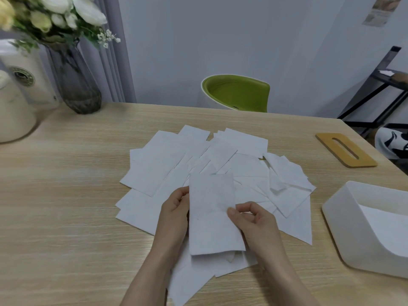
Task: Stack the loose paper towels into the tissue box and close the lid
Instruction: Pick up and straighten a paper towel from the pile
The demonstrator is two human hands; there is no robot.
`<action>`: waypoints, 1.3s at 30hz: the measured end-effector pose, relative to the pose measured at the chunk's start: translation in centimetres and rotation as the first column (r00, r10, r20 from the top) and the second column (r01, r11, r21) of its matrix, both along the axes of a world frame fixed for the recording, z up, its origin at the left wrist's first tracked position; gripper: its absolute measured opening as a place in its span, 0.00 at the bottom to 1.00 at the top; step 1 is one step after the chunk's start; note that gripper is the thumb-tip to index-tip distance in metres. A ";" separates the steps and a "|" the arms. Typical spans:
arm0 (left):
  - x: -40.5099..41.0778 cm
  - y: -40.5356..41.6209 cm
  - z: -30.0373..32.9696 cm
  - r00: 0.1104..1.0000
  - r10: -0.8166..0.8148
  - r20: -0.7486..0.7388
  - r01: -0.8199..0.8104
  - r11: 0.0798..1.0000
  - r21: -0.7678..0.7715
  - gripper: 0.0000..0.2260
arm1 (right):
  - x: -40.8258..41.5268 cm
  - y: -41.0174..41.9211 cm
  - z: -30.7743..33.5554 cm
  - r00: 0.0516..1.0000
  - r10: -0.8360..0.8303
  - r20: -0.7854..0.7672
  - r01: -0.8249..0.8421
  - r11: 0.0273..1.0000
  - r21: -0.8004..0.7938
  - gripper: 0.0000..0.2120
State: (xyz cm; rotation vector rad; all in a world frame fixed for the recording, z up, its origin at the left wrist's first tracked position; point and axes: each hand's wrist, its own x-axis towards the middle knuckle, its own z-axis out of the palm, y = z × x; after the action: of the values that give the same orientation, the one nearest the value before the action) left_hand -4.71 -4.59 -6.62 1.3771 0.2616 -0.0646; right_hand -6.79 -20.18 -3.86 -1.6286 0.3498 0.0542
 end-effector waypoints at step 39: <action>0.1 -0.2 -0.9 0.999 0.001 0.035 -0.003 0.999 0.049 0.11 | 1.6 -8.5 0.9 0.949 0.288 -0.127 -0.163 0.105 -0.981 0.19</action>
State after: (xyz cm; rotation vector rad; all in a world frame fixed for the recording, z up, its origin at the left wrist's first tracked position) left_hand -4.59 -4.77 -7.49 1.4255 0.2371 -0.0326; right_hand -5.24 -28.69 -2.92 -3.0781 -0.0340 -0.0491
